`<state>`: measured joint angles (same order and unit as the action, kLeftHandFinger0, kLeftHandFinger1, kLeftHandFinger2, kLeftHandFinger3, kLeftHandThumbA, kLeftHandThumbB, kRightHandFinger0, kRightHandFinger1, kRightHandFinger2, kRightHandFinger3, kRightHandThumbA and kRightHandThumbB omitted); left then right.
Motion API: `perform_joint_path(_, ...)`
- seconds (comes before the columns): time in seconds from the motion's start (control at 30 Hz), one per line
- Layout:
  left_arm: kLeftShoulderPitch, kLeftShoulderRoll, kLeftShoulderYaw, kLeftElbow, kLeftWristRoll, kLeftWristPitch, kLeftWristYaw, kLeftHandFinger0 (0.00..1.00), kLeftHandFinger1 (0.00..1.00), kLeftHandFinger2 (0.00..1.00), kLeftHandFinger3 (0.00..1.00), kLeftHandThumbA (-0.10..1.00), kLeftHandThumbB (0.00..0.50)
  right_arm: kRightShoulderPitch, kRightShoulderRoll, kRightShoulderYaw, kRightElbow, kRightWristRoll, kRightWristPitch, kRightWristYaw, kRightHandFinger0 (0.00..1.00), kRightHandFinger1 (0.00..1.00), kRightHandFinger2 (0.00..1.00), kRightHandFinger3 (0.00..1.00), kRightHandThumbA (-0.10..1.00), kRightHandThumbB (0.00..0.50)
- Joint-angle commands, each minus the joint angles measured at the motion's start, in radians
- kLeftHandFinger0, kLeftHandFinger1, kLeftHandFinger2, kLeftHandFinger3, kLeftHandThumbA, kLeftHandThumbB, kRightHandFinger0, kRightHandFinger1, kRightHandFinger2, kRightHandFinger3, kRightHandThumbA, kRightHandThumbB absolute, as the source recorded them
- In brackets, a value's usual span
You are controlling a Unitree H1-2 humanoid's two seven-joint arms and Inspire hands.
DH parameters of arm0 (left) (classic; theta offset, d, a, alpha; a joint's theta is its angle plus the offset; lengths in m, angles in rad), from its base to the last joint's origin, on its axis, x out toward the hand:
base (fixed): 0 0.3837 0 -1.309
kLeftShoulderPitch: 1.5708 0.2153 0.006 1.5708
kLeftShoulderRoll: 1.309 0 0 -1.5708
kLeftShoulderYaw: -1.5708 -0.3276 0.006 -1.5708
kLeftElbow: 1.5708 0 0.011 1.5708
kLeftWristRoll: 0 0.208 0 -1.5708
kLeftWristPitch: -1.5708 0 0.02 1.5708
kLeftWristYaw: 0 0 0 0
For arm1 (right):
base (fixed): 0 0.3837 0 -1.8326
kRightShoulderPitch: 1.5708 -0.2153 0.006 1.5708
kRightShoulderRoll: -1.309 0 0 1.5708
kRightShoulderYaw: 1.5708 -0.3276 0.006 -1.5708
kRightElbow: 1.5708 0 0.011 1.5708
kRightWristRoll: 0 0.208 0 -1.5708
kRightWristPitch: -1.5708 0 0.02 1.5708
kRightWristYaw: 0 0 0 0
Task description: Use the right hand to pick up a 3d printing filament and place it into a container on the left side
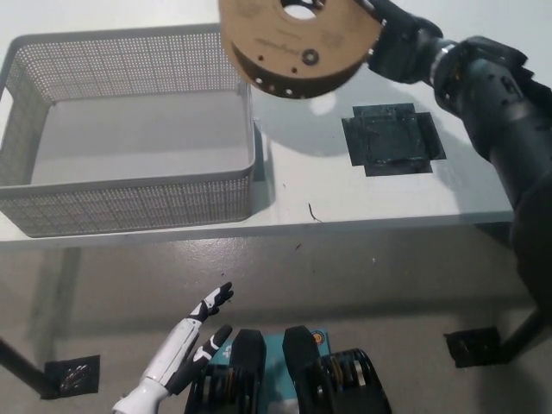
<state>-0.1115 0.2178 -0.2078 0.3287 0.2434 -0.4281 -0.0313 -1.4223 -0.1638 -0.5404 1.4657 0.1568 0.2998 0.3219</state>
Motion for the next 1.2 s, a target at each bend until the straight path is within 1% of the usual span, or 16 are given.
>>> perform_joint_path(0.0,0.0,0.004,0.004,-0.026,-0.001,-0.037,-0.01,1.0,1.0,1.0,1.0,1.0,0.356,-0.128,0.012,0.008,-0.034,0.066,-0.013,-0.007,0.0,0.2,0.65,0.55,-0.1,0.133)
perform_joint_path(0.07,0.002,0.006,0.005,-0.029,-0.001,-0.038,-0.011,1.0,1.0,1.0,1.0,1.0,0.347,-0.143,0.022,0.025,-0.034,0.051,-0.014,-0.018,0.0,0.21,0.66,0.69,-0.1,0.087)
perform_joint_path(0.13,0.001,0.007,0.007,-0.028,-0.005,-0.037,-0.013,1.0,1.0,1.0,1.0,1.0,0.341,-0.157,0.029,0.049,-0.032,0.041,-0.006,-0.001,0.0,0.2,0.65,0.65,-0.1,0.079)
perform_joint_path(0.23,0.0,0.008,0.006,-0.033,0.005,-0.032,-0.011,1.0,1.0,1.0,1.0,1.0,0.35,-0.166,0.04,0.073,-0.032,0.038,-0.004,-0.015,0.0,0.22,0.68,0.45,-0.1,0.129)
perform_joint_path(0.3,0.002,0.006,0.005,-0.03,0.001,-0.037,-0.012,1.0,1.0,1.0,1.0,1.0,0.349,-0.167,0.049,0.097,-0.03,0.027,-0.009,-0.009,0.0,0.22,0.67,0.43,-0.1,0.149)
perform_joint_path(0.33,0.004,0.006,0.004,-0.033,0.002,-0.035,-0.013,1.0,1.0,1.0,1.0,1.0,0.352,-0.168,0.058,0.104,-0.03,0.032,-0.012,-0.012,0.0,0.18,0.66,0.69,-0.1,0.158)
perform_joint_path(0.37,0.004,0.005,0.004,-0.033,0.003,-0.034,-0.012,1.0,1.0,1.0,1.0,1.0,0.352,-0.168,0.064,0.113,-0.03,0.03,-0.022,-0.018,0.0,0.18,0.66,0.66,-0.1,0.158)
perform_joint_path(0.4,0.004,0.003,0.004,-0.032,0.002,-0.035,-0.012,1.0,1.0,1.0,1.0,1.0,0.345,-0.169,0.078,0.112,-0.03,0.036,-0.036,-0.038,0.0,0.17,0.69,1.0,-0.1,0.145)
perform_joint_path(0.57,0.008,-0.004,0.001,-0.031,0.005,-0.041,-0.005,1.0,1.0,1.0,1.0,1.0,0.34,-0.192,0.12,0.132,-0.031,0.038,-0.031,-0.071,0.0,0.21,0.75,1.0,-0.1,0.085)
perform_joint_path(0.77,0.005,0.004,0.001,-0.04,0.011,-0.032,-0.011,1.0,1.0,1.0,1.0,1.0,0.34,-0.218,0.145,0.196,-0.029,0.0,-0.064,-0.079,0.0,0.24,0.72,1.0,-0.1,0.104)
perform_joint_path(0.8,0.003,0.004,0.001,-0.038,0.011,-0.034,-0.012,1.0,1.0,1.0,1.0,1.0,0.336,-0.223,0.15,0.197,-0.029,0.009,-0.07,-0.082,0.0,0.23,0.7,0.84,-0.1,0.097)
perform_joint_path(0.83,0.003,0.004,0.0,-0.039,0.013,-0.036,-0.011,1.0,1.0,1.0,1.0,1.0,0.333,-0.228,0.156,0.196,-0.029,0.014,-0.073,-0.089,0.0,0.23,0.7,0.99,-0.1,0.095)
perform_joint_path(0.93,0.004,0.004,0.0,-0.041,0.012,-0.034,-0.012,1.0,1.0,1.0,1.0,1.0,0.339,-0.244,0.169,0.218,-0.029,0.005,-0.068,-0.104,0.0,0.21,0.69,0.93,-0.1,0.101)
perform_joint_path(0.97,0.009,0.003,-0.001,-0.042,0.009,-0.036,-0.014,1.0,1.0,1.0,1.0,1.0,0.343,-0.248,0.175,0.222,-0.029,0.006,-0.056,-0.113,0.0,0.22,0.7,1.0,-0.1,0.101)
perform_joint_path(1.1,0.005,0.003,-0.001,-0.039,0.016,-0.041,-0.009,1.0,1.0,1.0,1.0,1.0,0.342,-0.268,0.196,0.203,-0.028,0.034,-0.065,-0.128,0.0,0.26,0.81,1.0,-0.1,0.127)
perform_joint_path(1.17,0.004,0.003,-0.001,-0.043,0.01,-0.032,-0.017,1.0,1.0,1.0,1.0,1.0,0.359,-0.274,0.204,0.225,-0.03,0.013,-0.092,-0.128,0.0,0.29,0.82,1.0,-0.1,0.133)
